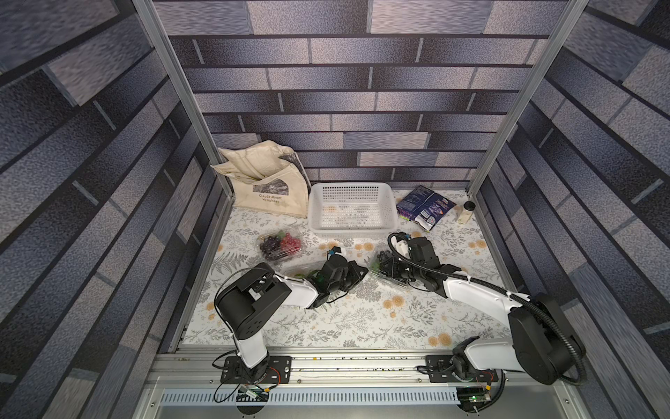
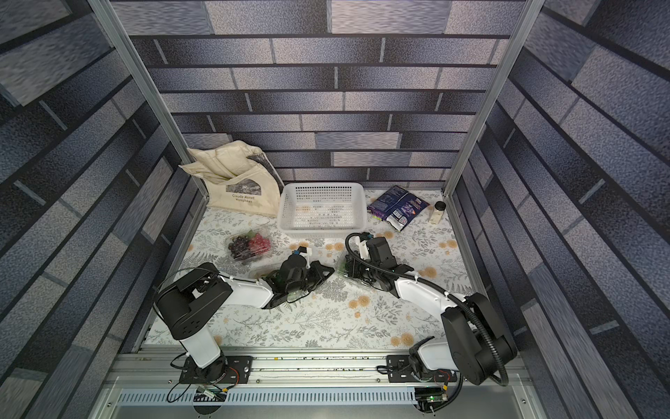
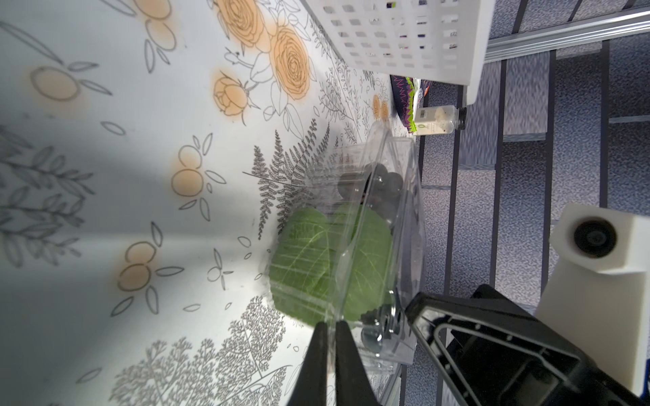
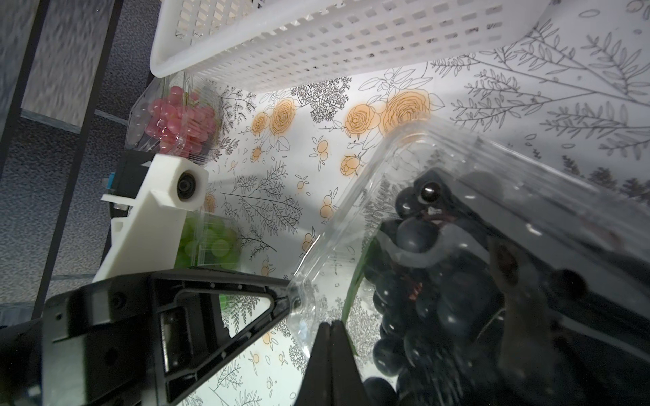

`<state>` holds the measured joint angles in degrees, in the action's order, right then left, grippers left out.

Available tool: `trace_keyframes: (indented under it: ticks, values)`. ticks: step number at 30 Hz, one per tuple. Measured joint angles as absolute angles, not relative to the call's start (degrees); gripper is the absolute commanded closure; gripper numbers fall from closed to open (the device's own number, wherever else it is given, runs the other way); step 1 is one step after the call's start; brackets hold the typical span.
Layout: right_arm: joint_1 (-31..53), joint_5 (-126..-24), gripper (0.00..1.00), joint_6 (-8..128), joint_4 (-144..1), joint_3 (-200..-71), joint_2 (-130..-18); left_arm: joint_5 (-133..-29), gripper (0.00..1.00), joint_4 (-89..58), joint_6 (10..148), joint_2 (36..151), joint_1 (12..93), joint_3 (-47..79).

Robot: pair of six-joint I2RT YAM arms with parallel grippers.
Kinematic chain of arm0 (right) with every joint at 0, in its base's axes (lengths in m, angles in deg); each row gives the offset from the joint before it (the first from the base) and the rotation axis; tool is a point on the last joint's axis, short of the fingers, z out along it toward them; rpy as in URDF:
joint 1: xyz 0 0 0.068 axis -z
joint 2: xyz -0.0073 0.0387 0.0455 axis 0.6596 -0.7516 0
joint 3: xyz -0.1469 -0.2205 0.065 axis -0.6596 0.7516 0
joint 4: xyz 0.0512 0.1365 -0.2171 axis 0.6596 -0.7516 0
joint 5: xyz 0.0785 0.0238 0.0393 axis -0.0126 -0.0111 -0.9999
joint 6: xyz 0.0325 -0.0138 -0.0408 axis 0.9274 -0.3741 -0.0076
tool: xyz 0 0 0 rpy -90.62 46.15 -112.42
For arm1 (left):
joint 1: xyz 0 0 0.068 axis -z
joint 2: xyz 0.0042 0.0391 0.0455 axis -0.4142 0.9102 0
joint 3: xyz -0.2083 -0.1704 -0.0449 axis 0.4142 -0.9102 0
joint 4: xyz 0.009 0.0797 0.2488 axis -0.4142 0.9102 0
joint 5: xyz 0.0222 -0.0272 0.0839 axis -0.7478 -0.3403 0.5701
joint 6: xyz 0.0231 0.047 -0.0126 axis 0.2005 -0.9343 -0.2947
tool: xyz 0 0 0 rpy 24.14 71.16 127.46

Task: Pack grapes into containers
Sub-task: Close the packing box at the center of the board, then move the packing box to the center of the board.

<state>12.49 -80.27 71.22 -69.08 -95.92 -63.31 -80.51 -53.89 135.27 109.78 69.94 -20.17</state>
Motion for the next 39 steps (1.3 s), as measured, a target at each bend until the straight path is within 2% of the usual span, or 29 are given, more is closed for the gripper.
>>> trace_keyframes:
  ticks: [5,7,11,17,21,24,31,39]
  values:
    - [12.5,-79.9,1.0,70.8,-71.1,-96.2,-61.2,-79.9,0.7,-47.9,133.4,108.2,70.3,-18.4]
    - [12.5,-79.5,1.0,70.5,-72.4,-96.9,-59.1,-79.2,0.6,-43.3,131.8,106.1,70.3,-17.2]
    - [12.5,-78.6,0.99,69.4,-75.2,-98.7,-54.5,-77.6,0.46,-34.0,127.8,100.3,70.2,-13.3]
    - [12.5,-77.1,0.96,67.7,-79.4,-100.1,-51.1,-74.4,0.33,-19.9,122.0,89.9,68.8,-10.8]
    - [12.5,-76.6,0.9,67.3,-81.8,-100.1,-50.4,-70.5,0.24,-6.7,118.8,80.8,67.2,-10.7]
    - [12.5,-76.6,0.8,67.1,-82.5,-100.1,-50.2,-67.5,0.12,2.9,117.8,72.4,65.9,-11.1]
    - [12.5,-77.1,0.66,66.9,-82.3,-100.1,-51.1,-61.0,0.03,24.0,118.9,53.5,61.2,-13.9]
    - [12.5,-78.3,0.54,67.0,-82.2,-100.1,-52.1,-61.0,0.0,32.1,119.8,50.7,53.7,-22.9]
